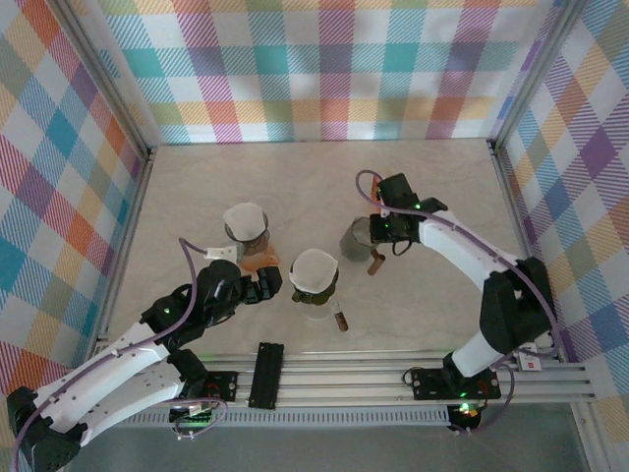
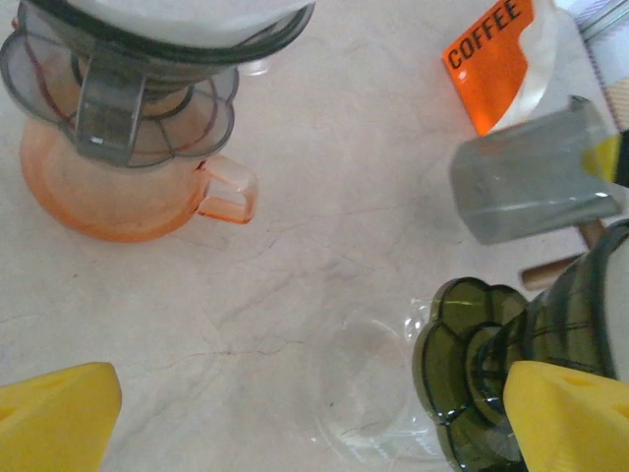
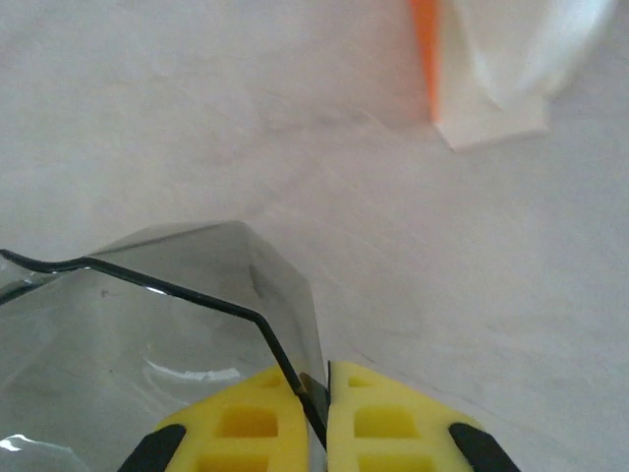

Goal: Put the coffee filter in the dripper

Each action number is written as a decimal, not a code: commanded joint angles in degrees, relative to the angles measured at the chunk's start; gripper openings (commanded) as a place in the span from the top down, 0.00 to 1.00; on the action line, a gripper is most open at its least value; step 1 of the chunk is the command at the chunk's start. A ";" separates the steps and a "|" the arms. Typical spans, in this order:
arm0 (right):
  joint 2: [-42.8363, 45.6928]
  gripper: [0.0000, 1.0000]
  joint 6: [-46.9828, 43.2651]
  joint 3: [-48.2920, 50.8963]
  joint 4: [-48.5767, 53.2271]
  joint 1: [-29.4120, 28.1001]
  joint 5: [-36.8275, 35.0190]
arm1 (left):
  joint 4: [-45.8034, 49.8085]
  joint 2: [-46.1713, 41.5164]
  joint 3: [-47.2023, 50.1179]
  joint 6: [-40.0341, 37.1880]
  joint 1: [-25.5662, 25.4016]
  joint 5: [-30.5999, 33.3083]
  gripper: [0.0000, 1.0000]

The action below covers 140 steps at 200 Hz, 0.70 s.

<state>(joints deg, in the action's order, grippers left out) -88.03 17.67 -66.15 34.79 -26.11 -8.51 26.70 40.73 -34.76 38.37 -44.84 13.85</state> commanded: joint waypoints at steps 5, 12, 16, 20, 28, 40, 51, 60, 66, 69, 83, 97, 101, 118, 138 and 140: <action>5.11 0.89 1.60 4.22 4.41 1.11 -3.98 | 3.39 1.22 -2.19 1.61 0.46 1.09 0.00; 5.84 0.89 1.80 5.00 5.14 1.48 -4.12 | 3.96 1.62 -2.32 2.05 0.45 1.10 0.00; 6.26 0.89 1.87 5.39 5.54 1.62 -4.26 | 4.10 1.81 -2.27 2.13 0.45 1.02 0.00; 6.51 0.89 2.00 5.89 5.72 1.80 -4.35 | 4.15 2.01 -2.20 2.23 0.47 0.78 0.00; 6.96 0.88 2.13 6.73 6.10 1.76 -4.77 | 4.45 2.37 -2.24 2.52 0.45 0.52 0.00; 7.62 0.88 2.45 7.88 6.24 1.76 -5.77 | 4.74 2.76 -2.15 2.93 0.54 0.20 0.00; 8.01 0.87 2.63 8.75 6.40 1.76 -6.95 | 5.17 2.76 -1.99 3.38 0.47 0.04 0.00; 8.30 0.87 2.58 9.30 6.37 1.81 -7.74 | 5.37 2.75 -1.89 3.63 0.46 0.04 0.00; 8.31 0.86 2.63 9.60 6.28 1.79 -8.27 | 5.64 2.85 -1.80 3.86 0.48 0.00 0.00; 8.33 0.86 2.72 9.70 6.24 1.77 -8.49 | 5.73 2.86 -1.80 3.97 0.47 0.00 0.00; 7.99 0.84 2.98 10.07 5.77 1.76 -8.74 | 6.48 3.21 -1.93 4.65 0.48 0.17 0.00; 7.19 0.82 3.38 9.82 5.56 1.78 -8.58 | 6.94 3.49 -2.14 4.77 0.45 -0.21 0.00; 7.03 0.81 3.49 9.81 5.27 1.76 -8.54 | 7.01 3.64 -2.16 4.77 0.45 -0.22 0.00; 6.21 0.79 3.71 9.99 4.44 1.76 -7.98 | 7.26 3.72 -2.08 5.10 0.46 -0.20 0.00; 5.33 0.76 4.11 10.05 3.89 1.76 -7.57 | 7.45 3.70 -1.97 5.40 0.46 -0.30 0.00; 5.33 0.76 4.14 10.07 3.80 1.76 -7.61 | 7.44 3.67 -1.97 5.33 0.52 -0.29 0.00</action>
<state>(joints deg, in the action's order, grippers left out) -81.62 20.56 -56.01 39.68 -24.53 -16.05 32.91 44.51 -35.18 42.72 -44.84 13.58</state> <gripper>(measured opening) 0.226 0.999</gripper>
